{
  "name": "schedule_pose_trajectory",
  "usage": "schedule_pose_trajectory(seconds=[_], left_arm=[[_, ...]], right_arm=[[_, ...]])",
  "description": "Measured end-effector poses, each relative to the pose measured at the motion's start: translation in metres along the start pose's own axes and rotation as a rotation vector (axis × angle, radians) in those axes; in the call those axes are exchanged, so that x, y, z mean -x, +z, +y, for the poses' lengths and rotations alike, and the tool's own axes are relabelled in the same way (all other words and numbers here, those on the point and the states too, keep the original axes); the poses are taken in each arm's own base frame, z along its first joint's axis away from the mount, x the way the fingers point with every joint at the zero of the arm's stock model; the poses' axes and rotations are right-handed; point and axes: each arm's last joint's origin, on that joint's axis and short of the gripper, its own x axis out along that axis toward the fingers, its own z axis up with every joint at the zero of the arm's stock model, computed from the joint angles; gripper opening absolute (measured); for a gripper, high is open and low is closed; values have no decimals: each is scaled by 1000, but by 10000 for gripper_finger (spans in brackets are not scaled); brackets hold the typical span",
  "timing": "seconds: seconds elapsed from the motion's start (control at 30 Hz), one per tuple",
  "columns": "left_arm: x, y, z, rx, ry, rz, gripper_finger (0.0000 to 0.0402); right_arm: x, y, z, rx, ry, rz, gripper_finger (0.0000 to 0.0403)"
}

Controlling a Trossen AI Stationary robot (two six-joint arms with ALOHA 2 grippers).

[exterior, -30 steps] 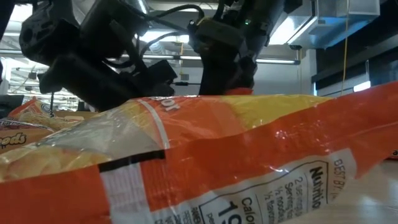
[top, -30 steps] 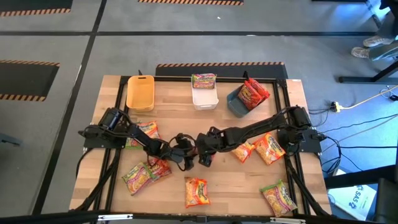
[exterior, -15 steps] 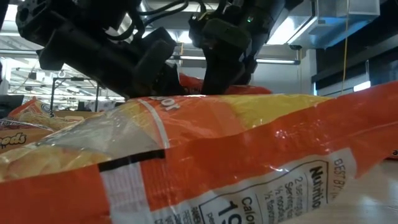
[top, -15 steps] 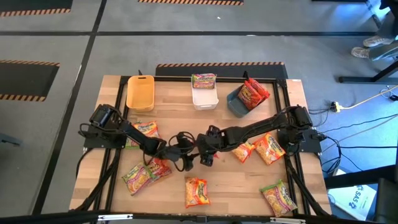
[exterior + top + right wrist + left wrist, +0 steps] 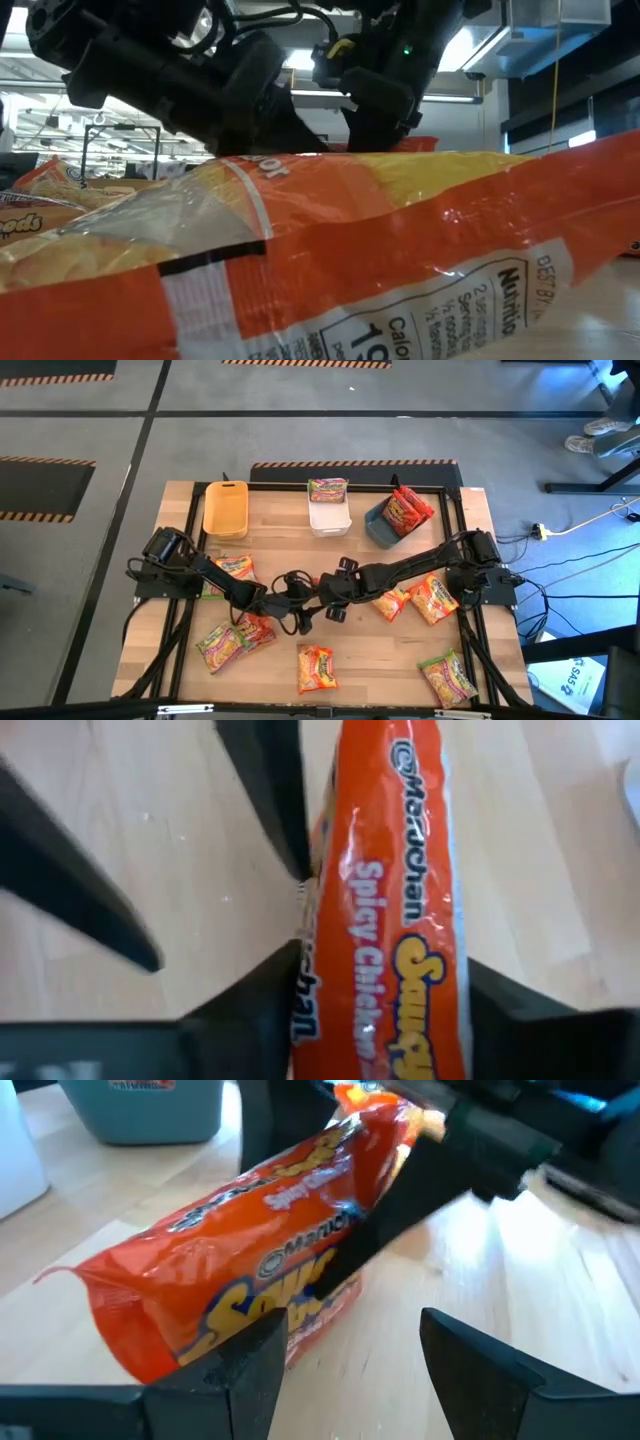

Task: Sort Maruchan noodles
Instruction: Put the red noodle pack into the blue bin

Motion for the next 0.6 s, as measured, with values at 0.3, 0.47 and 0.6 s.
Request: schedule_pose_trajectory(seconds=[0.3,0.47,0.6], left_arm=[[2,-4,-4,-23,-75,52,223],[4,-7,-7,-39,-85,63,223],[4,-7,-7,-48,-95,72,223]], right_arm=[[13,1,-4,59,-14,-5,84],[51,2,-20,49,-113,-62,101],[87,0,-46,0,-183,-75,110]])
